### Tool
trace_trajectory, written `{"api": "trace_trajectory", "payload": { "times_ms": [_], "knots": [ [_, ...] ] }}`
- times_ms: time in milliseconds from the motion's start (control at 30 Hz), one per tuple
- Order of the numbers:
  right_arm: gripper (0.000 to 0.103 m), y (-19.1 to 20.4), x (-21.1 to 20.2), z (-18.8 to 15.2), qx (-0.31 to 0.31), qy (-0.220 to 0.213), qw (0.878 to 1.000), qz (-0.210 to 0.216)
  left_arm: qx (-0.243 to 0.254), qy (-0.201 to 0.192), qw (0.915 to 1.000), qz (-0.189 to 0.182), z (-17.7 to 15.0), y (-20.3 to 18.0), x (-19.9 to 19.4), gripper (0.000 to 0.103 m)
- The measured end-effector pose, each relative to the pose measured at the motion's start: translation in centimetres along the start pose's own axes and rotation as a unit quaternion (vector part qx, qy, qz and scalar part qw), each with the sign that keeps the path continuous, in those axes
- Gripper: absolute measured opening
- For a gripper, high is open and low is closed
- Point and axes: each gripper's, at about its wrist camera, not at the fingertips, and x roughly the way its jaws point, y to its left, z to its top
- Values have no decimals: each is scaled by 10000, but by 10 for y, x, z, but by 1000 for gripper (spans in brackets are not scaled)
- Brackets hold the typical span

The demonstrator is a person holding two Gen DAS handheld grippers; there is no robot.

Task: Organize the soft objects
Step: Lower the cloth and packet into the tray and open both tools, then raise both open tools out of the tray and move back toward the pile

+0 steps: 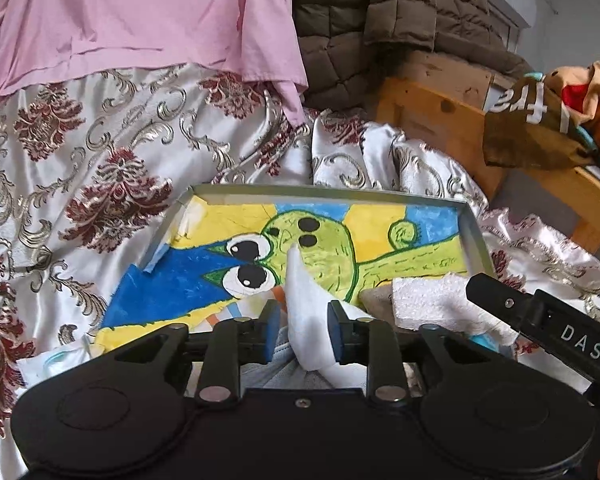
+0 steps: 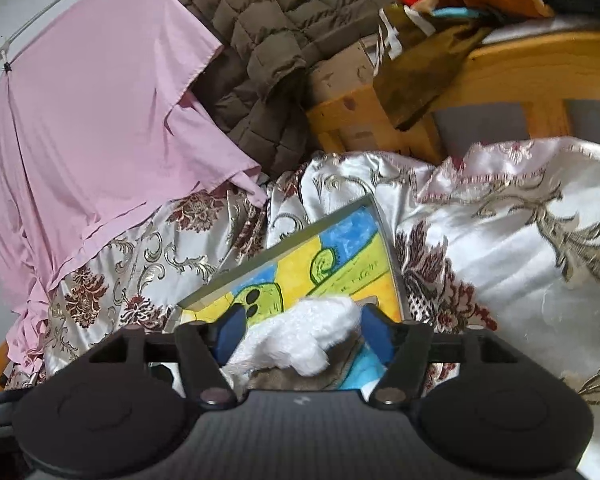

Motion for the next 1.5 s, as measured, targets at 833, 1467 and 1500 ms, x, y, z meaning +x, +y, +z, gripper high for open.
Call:
{"api": "trace_trajectory", "payload": {
  "times_ms": [833, 1467, 1500],
  "knots": [
    [102, 50, -131, 8, -587, -649, 9959, 214, -818, -1141, 9900, -127, -21, 34, -159, 84],
    [103, 121, -220, -64, -2062, -631, 9756, 424, -894, -1448, 9854, 41, -95, 84, -267, 96],
    [103, 124, -225, -69, -2108, -642, 9745, 434, -856, -1456, 9856, 44, -100, 86, -271, 97]
  ]
}}
